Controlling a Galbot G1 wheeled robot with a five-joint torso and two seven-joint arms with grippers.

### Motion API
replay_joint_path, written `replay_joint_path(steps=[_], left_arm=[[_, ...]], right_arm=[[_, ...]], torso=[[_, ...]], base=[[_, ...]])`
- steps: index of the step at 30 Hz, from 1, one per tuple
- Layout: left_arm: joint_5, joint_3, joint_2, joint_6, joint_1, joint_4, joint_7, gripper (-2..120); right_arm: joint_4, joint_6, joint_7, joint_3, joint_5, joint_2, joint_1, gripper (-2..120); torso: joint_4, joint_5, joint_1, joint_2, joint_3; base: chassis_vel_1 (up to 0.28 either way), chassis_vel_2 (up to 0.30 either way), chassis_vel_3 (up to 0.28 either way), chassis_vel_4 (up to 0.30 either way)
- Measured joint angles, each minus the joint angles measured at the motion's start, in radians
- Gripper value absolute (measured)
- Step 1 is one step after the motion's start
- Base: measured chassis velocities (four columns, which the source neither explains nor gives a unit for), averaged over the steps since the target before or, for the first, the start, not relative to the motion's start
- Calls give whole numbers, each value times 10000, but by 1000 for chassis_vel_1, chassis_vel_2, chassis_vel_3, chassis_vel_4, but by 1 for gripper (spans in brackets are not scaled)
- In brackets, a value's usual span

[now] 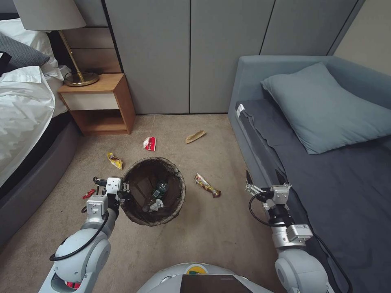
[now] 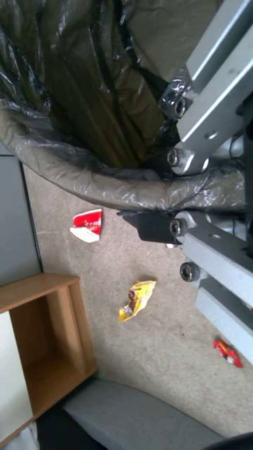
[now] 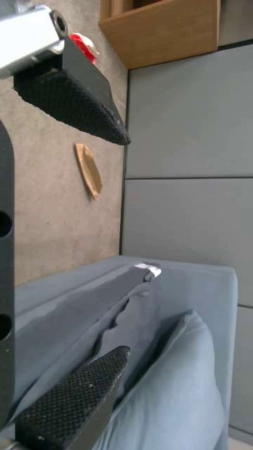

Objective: Pick up the trash bin, then pick up the garbage from the floor and place it into the trash bin.

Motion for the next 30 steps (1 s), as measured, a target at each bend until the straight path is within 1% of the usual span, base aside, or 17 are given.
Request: replay_joint_path(steps=[10, 14, 15, 17, 18, 19, 20, 21, 22, 23, 24, 26, 27, 29, 30], left_arm=[[-29, -12, 2, 0, 12, -42, 16, 3], [-47, -44, -1, -2, 32, -95, 22, 3], [-54, -82, 1, -3, 53, -117, 23, 3], [-89, -250, 19, 19, 111, -173, 48, 3], [-89, -250, 19, 19, 111, -173, 48, 3], [-133, -347, 24, 50, 131, -200, 60, 3], [-133, -347, 24, 50, 131, -200, 60, 3], [-156, -394, 24, 60, 138, -212, 65, 3], [-189, -459, 25, 76, 153, -249, 70, 3], [-199, -481, 26, 77, 161, -265, 70, 3], [-199, -481, 26, 77, 161, -265, 70, 3], [-300, -530, 83, 102, 157, -320, 78, 3], [-300, -530, 83, 102, 157, -320, 78, 3], [-408, -531, 208, 122, 94, -320, 95, 3], [-430, -551, 218, 123, 101, -320, 125, 3]], right_arm=[[67, -167, 114, -232, -97, -30, 47, 100], [75, -473, 115, -365, -71, -133, 194, 100], [80, -653, 91, -428, -3, -198, 293, 100], [60, -1459, 56, -732, 337, -467, 773, 100], [60, -1459, 56, -732, 337, -467, 773, 100], [-41, -1926, 35, -936, 508, -617, 1106, 100], [-41, -1926, 35, -936, 508, -617, 1106, 100], [-133, -2205, -56, -1062, 576, -674, 1316, 100], [-326, -2699, -250, -1274, 750, -802, 1687, 100], [-445, -2924, -297, -1427, 881, -940, 1896, 100], [-445, -2924, -297, -1427, 881, -940, 1896, 100], [-910, -3528, -360, -1853, 1405, -1358, 2584, 100], [-910, -3528, -360, -1853, 1405, -1358, 2584, 100], [-1353, -4042, -289, -2215, 2104, -1823, 3046, 100], [-1526, -4149, -246, -2345, 2333, -1984, 3199, 100]], torso=[[0, 0, 0, 0, 0], [-3, 0, 1, 0, 1], [-3, -1, 1, 0, 1], [0, 0, 0, 0, 0], [0, 0, 0, 0, 0], [1, 0, 0, 0, -1], [1, 0, 0, 0, -1], [1, 1, 0, 0, -1], [0, 0, 0, 0, -1], [0, -1, 0, 0, 0], [0, -1, 0, 0, 0], [5, 1, 0, 0, 0], [5, 1, 0, 0, 0], [-5, 0, 0, 0, 0], [-2, 1, 0, 0, 0]], base=[[-127, 129, 118, -123], [-75, 53, 69, -68], [0, 0, 0, 0], [0, 0, 0, 0], [0, 0, 0, 0], [0, 0, 0, 0], [0, 0, 0, 0], [0, 0, 0, 0], [0, 0, 0, 0], [0, 0, 0, 0], [0, 0, 0, 0], [0, 0, 0, 0], [0, 0, 0, 0], [0, 0, 0, 0], [0, 0, 0, 0]])
